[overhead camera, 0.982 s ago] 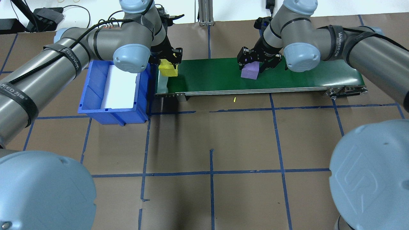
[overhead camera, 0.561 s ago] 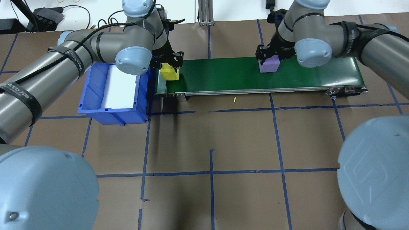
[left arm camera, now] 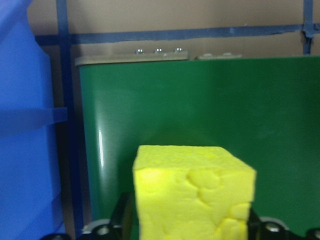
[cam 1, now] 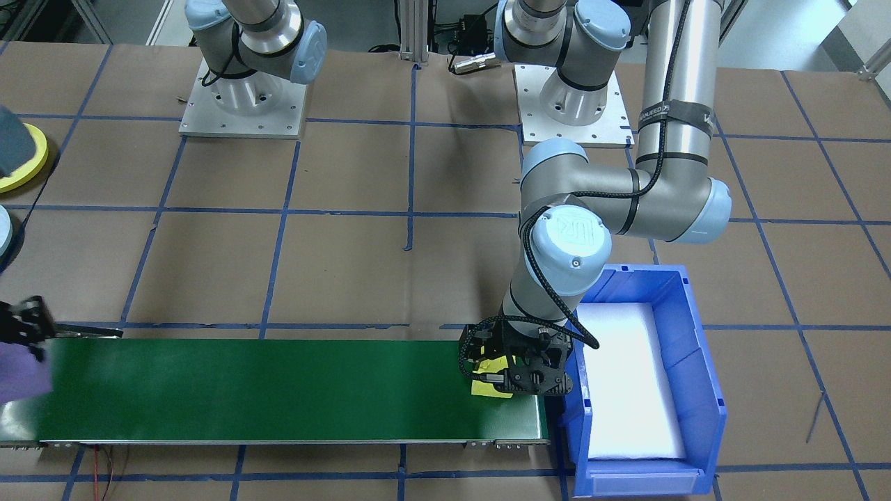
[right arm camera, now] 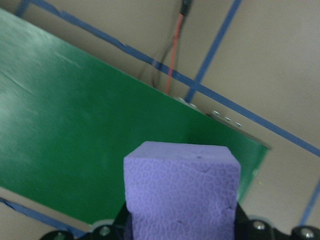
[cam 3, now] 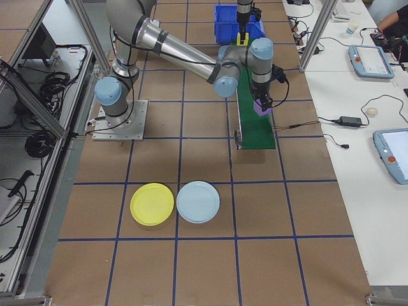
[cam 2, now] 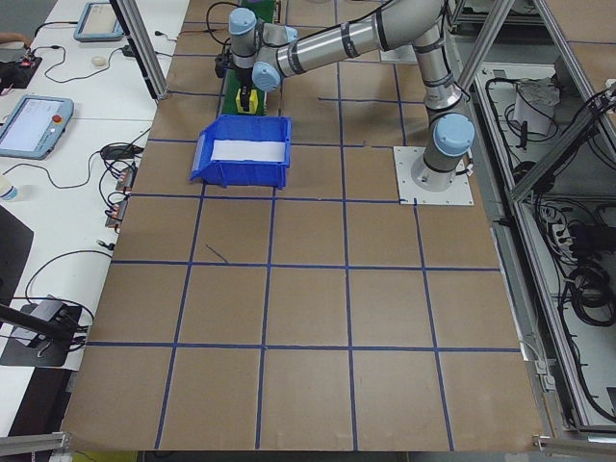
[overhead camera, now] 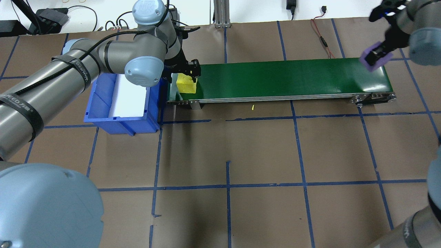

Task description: Move block left to right into plate

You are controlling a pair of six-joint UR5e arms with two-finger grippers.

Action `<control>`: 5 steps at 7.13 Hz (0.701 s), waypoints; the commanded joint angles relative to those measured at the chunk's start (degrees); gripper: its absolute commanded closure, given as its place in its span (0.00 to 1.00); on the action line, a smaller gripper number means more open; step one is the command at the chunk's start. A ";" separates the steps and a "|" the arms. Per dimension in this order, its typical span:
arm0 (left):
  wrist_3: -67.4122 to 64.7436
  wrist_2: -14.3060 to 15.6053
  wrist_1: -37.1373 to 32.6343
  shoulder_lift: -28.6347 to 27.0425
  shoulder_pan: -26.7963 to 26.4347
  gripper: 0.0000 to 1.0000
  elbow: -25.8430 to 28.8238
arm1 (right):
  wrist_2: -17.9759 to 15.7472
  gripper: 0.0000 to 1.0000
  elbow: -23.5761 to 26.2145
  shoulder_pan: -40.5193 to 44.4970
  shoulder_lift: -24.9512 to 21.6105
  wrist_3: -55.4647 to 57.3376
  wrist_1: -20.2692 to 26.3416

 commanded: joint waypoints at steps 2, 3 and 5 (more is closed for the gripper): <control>0.44 1.00 -15.10 13.85 0.60 0.00 0.48 | 0.16 0.59 10.04 -25.86 -0.21 -21.03 -0.81; 0.44 1.35 -18.64 18.16 2.44 0.00 -0.91 | 0.25 0.59 14.27 -32.19 -0.13 -21.91 -1.17; 0.62 2.40 -26.63 24.84 5.96 0.00 -2.24 | -0.01 0.38 15.63 -38.13 -0.13 -26.82 -3.98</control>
